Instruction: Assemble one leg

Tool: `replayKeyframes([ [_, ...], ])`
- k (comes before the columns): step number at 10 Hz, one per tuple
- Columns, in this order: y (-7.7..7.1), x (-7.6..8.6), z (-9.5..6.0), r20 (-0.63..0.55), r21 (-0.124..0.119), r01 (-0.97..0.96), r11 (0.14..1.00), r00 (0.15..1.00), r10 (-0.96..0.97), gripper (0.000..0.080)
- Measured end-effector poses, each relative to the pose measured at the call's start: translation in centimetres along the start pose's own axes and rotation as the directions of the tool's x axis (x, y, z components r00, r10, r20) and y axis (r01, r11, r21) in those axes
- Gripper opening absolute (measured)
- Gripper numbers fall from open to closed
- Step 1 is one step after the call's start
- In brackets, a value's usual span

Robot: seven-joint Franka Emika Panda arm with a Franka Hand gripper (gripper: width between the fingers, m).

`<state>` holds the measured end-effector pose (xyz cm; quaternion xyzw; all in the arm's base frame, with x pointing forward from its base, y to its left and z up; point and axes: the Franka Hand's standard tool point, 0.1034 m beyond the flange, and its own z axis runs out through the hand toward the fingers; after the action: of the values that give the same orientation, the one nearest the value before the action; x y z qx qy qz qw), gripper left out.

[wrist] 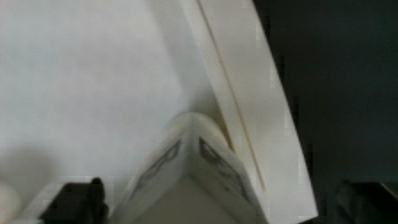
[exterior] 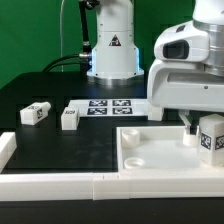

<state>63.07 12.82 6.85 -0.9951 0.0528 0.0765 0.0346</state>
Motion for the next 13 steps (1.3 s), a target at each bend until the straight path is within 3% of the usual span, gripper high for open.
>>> replayKeyframes([
  [2, 0.5, 0.3, -0.2, 0.002, 0.005, 0.249, 0.968, 0.968, -0.249, 0.0649],
  [4, 1.6, 0.9, -0.6, -0.033, -0.005, 0.446, 0.895, 0.895, -0.446, 0.0649],
  [6, 1.6, 0.9, -0.5, -0.029, -0.006, 0.478, 0.878, 0.878, -0.478, 0.0649],
  [8, 1.6, 0.9, -0.4, -0.029, -0.006, 0.478, 0.878, 0.878, -0.478, 0.0392],
  [9, 1.6, 0.9, -0.4, -0.029, -0.006, 0.478, 0.878, 0.878, -0.478, 0.0392],
  [10, 1.6, 0.9, -0.4, -0.029, -0.004, 0.457, 0.889, 0.889, -0.457, 0.029],
  [13, 1.6, 0.9, -0.4, -0.036, 0.008, 0.266, 0.964, 0.963, -0.266, 0.0291],
])
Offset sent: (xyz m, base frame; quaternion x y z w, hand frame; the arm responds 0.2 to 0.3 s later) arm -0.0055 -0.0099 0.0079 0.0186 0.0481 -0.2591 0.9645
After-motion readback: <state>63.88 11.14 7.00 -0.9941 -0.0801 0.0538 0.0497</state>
